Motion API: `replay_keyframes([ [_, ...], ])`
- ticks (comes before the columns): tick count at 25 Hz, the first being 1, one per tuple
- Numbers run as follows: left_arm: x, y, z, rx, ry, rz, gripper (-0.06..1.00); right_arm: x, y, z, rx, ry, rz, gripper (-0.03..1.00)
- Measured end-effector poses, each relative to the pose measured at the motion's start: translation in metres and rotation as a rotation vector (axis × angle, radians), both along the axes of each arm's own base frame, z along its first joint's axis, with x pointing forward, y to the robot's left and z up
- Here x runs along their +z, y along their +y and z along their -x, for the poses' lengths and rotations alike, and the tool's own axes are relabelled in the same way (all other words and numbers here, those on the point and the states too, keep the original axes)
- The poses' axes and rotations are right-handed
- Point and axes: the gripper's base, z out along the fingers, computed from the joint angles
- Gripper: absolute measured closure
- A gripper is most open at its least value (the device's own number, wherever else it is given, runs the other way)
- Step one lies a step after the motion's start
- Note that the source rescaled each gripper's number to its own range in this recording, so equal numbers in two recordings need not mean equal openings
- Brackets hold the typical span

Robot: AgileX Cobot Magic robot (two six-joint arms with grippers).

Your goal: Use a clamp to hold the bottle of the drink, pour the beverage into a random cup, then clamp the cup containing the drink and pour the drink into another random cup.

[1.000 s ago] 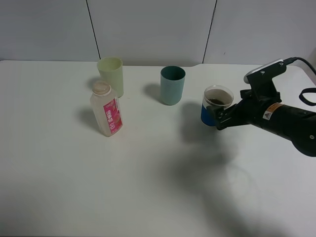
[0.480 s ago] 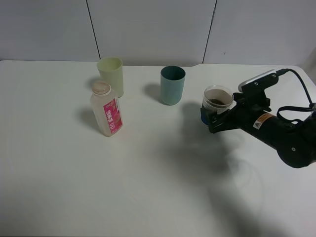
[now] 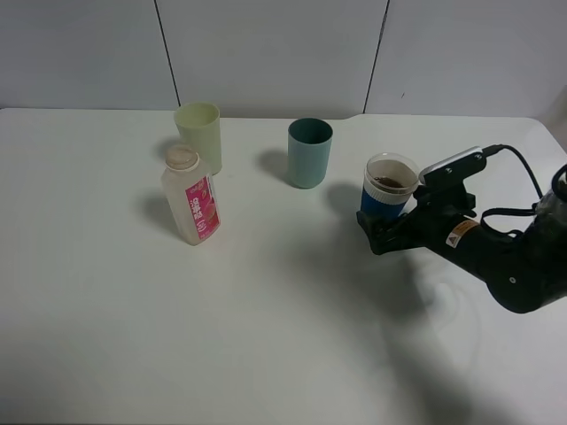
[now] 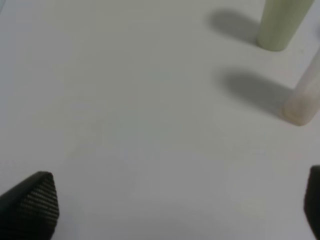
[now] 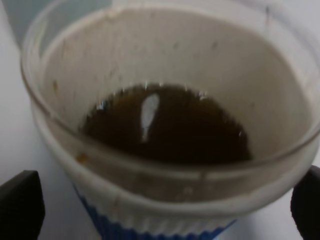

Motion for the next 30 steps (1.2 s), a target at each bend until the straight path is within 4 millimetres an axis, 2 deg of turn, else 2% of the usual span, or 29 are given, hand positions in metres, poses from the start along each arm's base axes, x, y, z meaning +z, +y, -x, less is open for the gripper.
replay_keyframes([
  [2,0.000,0.000,0.000,0.000,0.000,0.000,-0.06,-0.004,0.000,0.001,0.000,0.013,0.004,0.03],
  [5,0.000,0.000,0.000,0.000,0.000,0.000,-0.06,-0.003,0.000,-0.001,0.000,0.007,0.002,0.22],
  [7,0.000,0.000,0.000,0.000,0.000,0.000,-0.06,-0.002,0.001,-0.004,0.003,-0.002,-0.001,0.30],
  [14,0.000,0.000,0.000,0.000,0.000,0.000,-0.06,0.001,0.005,-0.011,0.029,-0.029,-0.008,0.38],
  [15,0.000,0.000,0.000,0.000,0.000,0.000,-0.06,0.001,0.005,-0.011,0.029,-0.029,-0.008,0.46],
  [16,0.000,0.000,0.000,0.000,0.000,0.000,-0.06,0.001,0.005,-0.011,0.029,-0.029,-0.008,0.61],
  [17,0.000,0.000,0.000,0.000,0.000,0.000,-0.06,0.001,0.005,-0.011,0.028,-0.029,-0.008,0.89],
  [18,0.000,0.000,0.000,0.000,0.000,0.000,-0.06,0.001,0.005,-0.011,0.028,-0.029,-0.008,0.97],
  [30,0.000,0.000,0.000,0.000,0.000,0.000,-0.06,0.001,0.005,-0.011,0.029,-0.029,-0.008,0.97],
])
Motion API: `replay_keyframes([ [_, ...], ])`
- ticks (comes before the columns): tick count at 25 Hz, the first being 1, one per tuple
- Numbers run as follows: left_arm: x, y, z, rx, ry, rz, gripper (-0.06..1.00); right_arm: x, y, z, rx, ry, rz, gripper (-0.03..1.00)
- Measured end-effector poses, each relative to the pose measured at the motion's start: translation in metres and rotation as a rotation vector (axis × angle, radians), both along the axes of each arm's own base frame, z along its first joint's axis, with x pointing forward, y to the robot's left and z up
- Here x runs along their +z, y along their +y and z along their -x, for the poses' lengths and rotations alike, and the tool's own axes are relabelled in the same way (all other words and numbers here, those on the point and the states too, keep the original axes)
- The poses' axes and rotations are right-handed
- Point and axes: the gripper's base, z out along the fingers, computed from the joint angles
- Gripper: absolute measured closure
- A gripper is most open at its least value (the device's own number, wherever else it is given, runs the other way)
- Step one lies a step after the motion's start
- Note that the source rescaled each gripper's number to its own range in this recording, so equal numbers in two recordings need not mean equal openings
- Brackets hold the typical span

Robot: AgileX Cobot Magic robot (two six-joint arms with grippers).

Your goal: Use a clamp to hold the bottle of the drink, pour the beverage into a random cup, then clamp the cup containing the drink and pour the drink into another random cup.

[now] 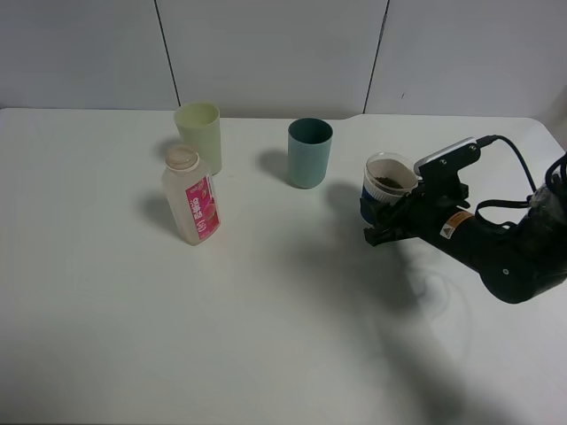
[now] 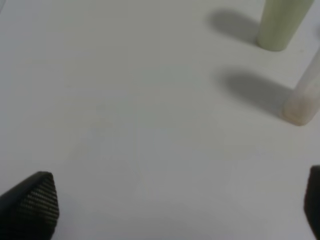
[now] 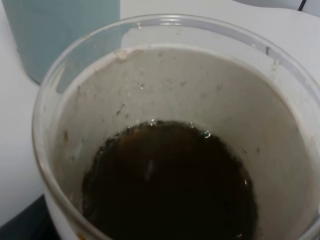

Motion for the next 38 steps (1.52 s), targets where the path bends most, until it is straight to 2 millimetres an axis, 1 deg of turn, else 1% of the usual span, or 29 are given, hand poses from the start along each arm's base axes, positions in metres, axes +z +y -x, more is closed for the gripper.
replay_keyframes([
  [6,0.000,0.000,0.000,0.000,0.000,0.000,-0.06,0.001,0.000,0.000,-0.003,0.001,-0.009,0.97],
  [10,0.000,0.000,0.000,0.000,0.000,0.000,-0.06,0.009,0.000,0.000,-0.008,0.039,0.002,0.97],
  [14,0.000,0.000,0.000,0.000,0.000,0.000,-0.06,0.027,-0.001,0.000,-0.019,0.034,0.006,0.97],
  [18,0.000,0.000,0.000,0.000,0.000,0.000,-0.06,0.051,-0.004,0.000,-0.045,0.008,-0.008,0.97],
  [23,0.000,0.000,0.000,0.000,0.000,0.000,-0.06,0.070,-0.005,0.001,-0.075,0.027,-0.061,0.97],
  [26,0.000,0.000,0.000,0.000,0.000,0.000,-0.06,0.082,-0.002,-0.008,-0.090,0.044,-0.106,0.97],
  [27,0.000,0.000,0.000,0.000,0.000,0.000,-0.06,0.082,-0.002,-0.008,-0.090,0.044,-0.106,0.97],
  [31,0.000,0.000,0.000,0.000,0.000,0.000,-0.06,0.097,0.006,-0.025,-0.082,0.090,-0.158,0.97],
  [34,0.000,0.000,0.000,0.000,0.000,0.000,-0.06,0.106,0.010,-0.036,-0.069,0.127,-0.150,0.97],
  [35,0.000,0.000,0.000,0.000,0.000,0.000,-0.06,0.115,0.014,-0.045,-0.051,0.137,-0.127,0.97],
  [38,0.000,0.000,0.000,0.000,0.000,0.000,-0.06,0.127,0.019,-0.060,-0.033,0.152,-0.101,0.97],
])
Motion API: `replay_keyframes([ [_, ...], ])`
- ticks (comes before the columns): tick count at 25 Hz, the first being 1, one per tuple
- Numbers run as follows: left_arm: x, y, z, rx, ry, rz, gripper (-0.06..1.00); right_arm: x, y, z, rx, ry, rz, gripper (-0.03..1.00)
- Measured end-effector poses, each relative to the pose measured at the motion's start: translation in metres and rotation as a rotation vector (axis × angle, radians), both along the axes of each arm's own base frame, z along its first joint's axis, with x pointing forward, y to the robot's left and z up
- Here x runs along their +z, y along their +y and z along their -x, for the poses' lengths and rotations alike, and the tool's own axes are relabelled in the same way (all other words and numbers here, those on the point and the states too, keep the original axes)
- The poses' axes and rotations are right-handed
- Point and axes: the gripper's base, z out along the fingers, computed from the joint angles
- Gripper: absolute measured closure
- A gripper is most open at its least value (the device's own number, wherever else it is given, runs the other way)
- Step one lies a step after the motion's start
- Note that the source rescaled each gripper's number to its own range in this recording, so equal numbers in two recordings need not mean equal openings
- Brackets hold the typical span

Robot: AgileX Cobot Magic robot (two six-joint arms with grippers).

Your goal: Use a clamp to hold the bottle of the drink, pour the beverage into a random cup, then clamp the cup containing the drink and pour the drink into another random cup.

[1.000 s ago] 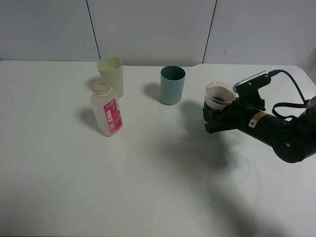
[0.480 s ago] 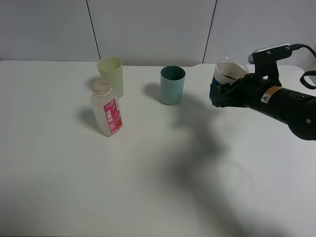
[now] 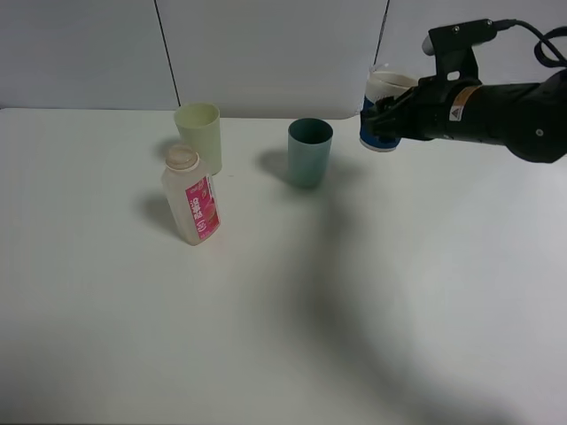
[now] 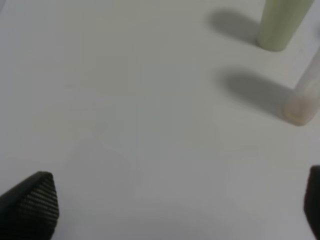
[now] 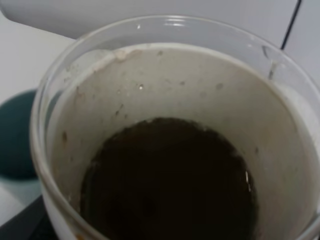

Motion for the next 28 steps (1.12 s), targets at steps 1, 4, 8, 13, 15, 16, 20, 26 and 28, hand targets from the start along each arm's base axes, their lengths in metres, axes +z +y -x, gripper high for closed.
replay_keyframes([
  [1,0.000,0.000,0.000,0.000,0.000,0.000,-0.06,0.000,0.000,0.000,0.000,0.000,0.000,0.97],
  [4,0.000,0.000,0.000,0.000,0.000,0.000,-0.06,0.004,0.004,-0.015,0.008,0.036,0.022,0.97],
  [8,0.000,0.000,0.000,0.000,0.000,0.000,-0.06,0.009,0.007,-0.034,0.008,0.085,0.086,0.97],
  [13,0.000,0.000,0.000,0.000,0.000,0.000,-0.06,0.020,0.009,-0.042,0.023,0.063,0.151,0.97],
  [15,0.000,0.000,0.000,0.000,0.000,0.000,-0.06,0.022,0.011,-0.042,0.036,0.057,0.179,0.97],
  [16,0.000,0.000,0.000,0.000,0.000,0.000,-0.06,0.023,0.012,-0.042,0.045,0.052,0.202,0.97],
  [20,0.000,0.000,0.000,0.000,0.000,0.000,-0.06,0.023,0.013,-0.042,0.033,0.053,0.247,0.97],
  [26,0.000,0.000,0.000,0.000,0.000,0.000,-0.06,0.026,0.028,-0.041,0.042,0.015,0.327,0.97],
  [28,0.000,0.000,0.000,0.000,0.000,0.000,-0.06,0.029,0.035,-0.043,0.036,-0.005,0.333,0.97],
])
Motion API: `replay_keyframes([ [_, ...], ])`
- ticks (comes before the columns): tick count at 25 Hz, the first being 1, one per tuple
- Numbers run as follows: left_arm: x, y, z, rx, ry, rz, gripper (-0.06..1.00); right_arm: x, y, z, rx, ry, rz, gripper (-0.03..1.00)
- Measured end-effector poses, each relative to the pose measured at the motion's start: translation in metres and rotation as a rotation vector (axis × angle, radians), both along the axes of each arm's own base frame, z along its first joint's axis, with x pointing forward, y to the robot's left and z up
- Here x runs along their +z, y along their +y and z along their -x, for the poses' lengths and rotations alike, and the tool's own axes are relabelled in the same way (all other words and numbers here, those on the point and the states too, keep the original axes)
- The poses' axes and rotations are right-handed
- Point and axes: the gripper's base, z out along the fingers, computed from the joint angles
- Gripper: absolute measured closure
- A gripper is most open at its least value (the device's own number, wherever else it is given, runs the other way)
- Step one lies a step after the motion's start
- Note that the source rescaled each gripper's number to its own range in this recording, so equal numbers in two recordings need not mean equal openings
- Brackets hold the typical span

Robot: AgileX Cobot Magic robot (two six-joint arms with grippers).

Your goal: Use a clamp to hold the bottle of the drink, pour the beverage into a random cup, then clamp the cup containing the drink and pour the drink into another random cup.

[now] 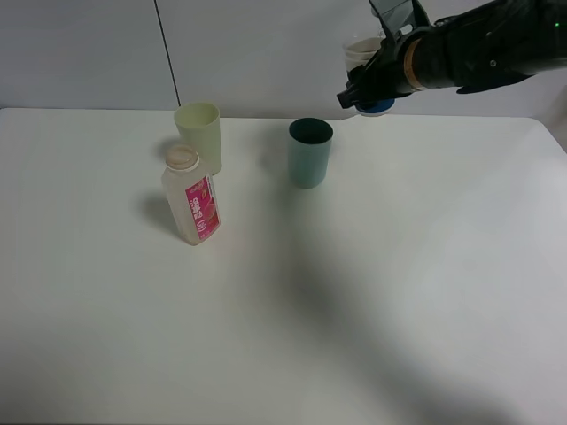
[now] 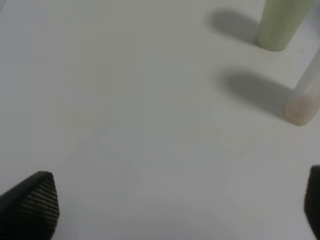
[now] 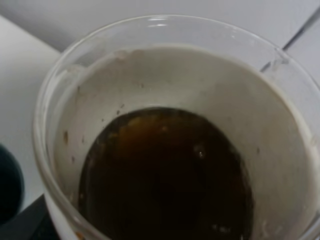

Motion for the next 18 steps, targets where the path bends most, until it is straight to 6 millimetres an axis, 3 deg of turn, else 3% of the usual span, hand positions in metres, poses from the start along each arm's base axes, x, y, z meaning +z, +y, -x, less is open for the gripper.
replay_keyframes([
  [9,0.000,0.000,0.000,0.000,0.000,0.000,-0.06,-0.017,0.034,-0.005,-0.042,-0.015,0.029,0.97],
  [18,0.000,0.000,0.000,0.000,0.000,0.000,-0.06,-0.016,0.053,0.000,0.037,-0.071,0.169,0.97],
])
